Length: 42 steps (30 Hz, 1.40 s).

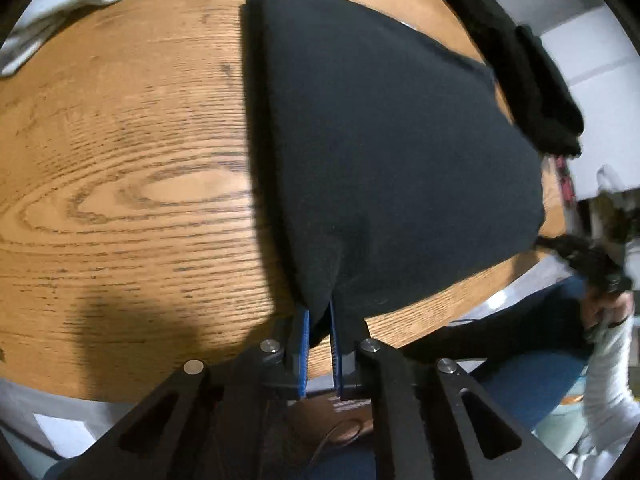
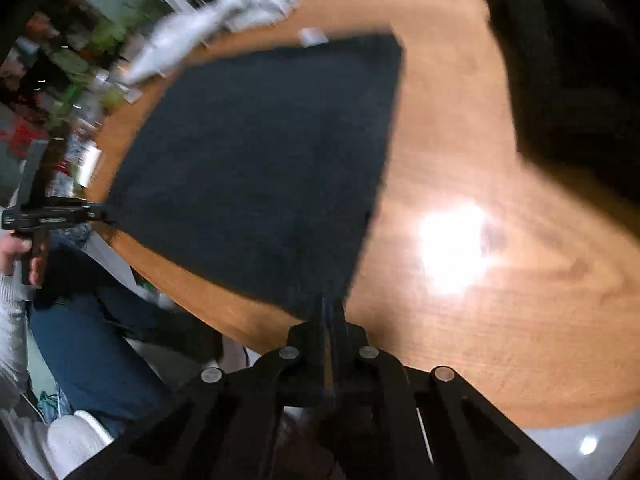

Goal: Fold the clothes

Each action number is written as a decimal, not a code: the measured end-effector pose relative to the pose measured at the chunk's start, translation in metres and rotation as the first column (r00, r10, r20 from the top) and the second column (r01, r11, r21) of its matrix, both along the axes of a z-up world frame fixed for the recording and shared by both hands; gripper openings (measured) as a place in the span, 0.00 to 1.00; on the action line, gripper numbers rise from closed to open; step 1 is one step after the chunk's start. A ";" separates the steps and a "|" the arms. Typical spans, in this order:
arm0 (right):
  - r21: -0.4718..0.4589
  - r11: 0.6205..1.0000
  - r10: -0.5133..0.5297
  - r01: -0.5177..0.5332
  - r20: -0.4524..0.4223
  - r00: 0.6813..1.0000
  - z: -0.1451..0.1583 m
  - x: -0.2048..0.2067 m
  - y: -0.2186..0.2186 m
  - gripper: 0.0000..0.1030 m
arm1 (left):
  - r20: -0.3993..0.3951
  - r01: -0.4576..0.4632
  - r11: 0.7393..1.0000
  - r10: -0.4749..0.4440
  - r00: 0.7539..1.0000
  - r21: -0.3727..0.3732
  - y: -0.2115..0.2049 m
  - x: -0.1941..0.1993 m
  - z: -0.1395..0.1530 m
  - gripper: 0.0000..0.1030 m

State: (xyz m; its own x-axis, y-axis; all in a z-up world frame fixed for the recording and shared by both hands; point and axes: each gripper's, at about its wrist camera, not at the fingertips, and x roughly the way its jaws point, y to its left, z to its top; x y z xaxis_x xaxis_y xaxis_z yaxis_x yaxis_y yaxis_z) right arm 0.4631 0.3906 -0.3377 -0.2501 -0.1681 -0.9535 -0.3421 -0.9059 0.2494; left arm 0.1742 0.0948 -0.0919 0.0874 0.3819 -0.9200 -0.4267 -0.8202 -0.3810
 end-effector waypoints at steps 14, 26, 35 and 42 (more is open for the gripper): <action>0.033 0.991 -0.117 0.131 -0.279 0.953 0.063 -0.053 0.021 0.44 | -0.063 -0.056 0.975 0.071 0.995 0.217 0.051 -0.032 0.043 0.62; 0.076 0.997 -0.003 0.014 -0.141 0.990 0.032 -0.075 0.009 0.07 | -0.161 0.019 0.994 -0.002 0.987 0.103 0.062 -0.032 0.053 0.62; 0.068 0.995 0.085 -0.075 -0.159 0.984 0.024 -0.125 -0.009 0.26 | -0.159 0.143 0.990 -0.140 0.977 0.008 0.069 -0.069 0.020 0.65; 0.079 0.993 0.096 -0.083 -0.187 0.978 0.009 -0.112 -0.002 0.29 | -0.207 0.178 0.982 -0.162 0.965 0.060 0.048 -0.065 0.023 0.65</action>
